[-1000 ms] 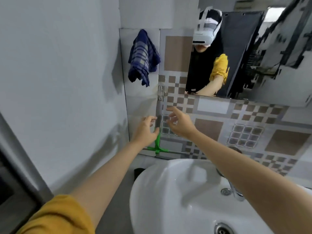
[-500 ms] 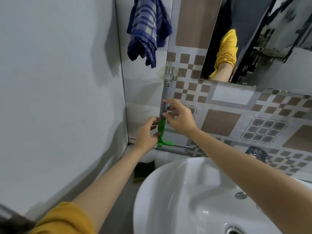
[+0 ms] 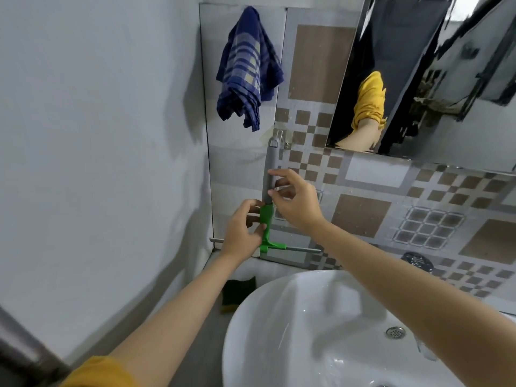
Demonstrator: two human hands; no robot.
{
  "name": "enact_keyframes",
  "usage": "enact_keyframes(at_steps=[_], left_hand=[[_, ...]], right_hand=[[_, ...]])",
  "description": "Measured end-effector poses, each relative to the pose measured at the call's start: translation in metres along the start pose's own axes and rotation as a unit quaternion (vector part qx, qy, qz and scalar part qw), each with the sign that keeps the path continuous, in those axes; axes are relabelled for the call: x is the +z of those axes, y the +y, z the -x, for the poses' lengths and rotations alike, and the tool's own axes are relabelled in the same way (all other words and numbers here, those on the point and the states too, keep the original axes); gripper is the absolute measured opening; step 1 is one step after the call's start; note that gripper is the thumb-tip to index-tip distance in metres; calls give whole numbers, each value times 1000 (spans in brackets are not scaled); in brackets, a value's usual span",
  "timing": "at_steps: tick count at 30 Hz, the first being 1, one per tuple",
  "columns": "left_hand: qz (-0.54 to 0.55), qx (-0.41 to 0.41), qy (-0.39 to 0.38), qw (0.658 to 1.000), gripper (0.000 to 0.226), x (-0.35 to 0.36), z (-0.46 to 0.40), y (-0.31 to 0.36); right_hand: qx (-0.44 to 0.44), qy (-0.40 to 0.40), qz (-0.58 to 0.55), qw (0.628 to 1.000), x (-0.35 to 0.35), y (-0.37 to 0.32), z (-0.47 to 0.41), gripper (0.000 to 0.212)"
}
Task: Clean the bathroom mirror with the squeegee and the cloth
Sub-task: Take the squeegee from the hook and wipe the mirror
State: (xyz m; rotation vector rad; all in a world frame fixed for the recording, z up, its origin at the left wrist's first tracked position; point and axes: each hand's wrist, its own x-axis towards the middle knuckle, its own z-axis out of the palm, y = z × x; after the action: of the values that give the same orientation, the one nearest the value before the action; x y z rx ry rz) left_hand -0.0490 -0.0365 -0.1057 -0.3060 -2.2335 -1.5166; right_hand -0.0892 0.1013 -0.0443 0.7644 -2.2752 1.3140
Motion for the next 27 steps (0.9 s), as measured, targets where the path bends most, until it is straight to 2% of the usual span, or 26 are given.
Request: enact_keyframes(at_steps=[5, 7, 8, 11, 13, 15, 18, 20, 24, 27], left_hand=[[13, 37, 3, 999, 44, -10, 1, 34], [5, 54, -11, 998, 44, -13, 2, 51], [-1, 65, -20, 998, 43, -15, 3, 59], [-12, 104, -48, 993, 42, -23, 1, 85], [-23, 127, -75, 989, 42, -27, -3, 103], [-29, 147, -101, 984, 42, -29, -7, 121], [-24, 169, -131, 977, 43, -29, -16, 147], [-23, 197, -132, 971, 41, -27, -23, 164], [-14, 264, -93, 960, 35, -17, -34, 200], [-83, 320, -55, 942, 41, -8, -42, 219]], right_hand=[[-50, 25, 6, 998, -24, -29, -2, 40], [-120, 23, 80, 989, -41, -40, -3, 36], [-173, 21, 154, 973, -52, -45, -4, 33], [-288, 38, 366, 884, -92, -63, -11, 31], [-342, 35, 440, 829, -122, -80, -12, 29], [-372, -21, 469, 801, -149, -96, -13, 24], [-359, -122, 493, 783, -184, -117, -14, 20], [-351, -135, 507, 776, -204, -130, -10, 20], [-307, -63, 508, 802, -244, -146, 0, 21], [-280, -8, 498, 821, -269, -146, 8, 21]])
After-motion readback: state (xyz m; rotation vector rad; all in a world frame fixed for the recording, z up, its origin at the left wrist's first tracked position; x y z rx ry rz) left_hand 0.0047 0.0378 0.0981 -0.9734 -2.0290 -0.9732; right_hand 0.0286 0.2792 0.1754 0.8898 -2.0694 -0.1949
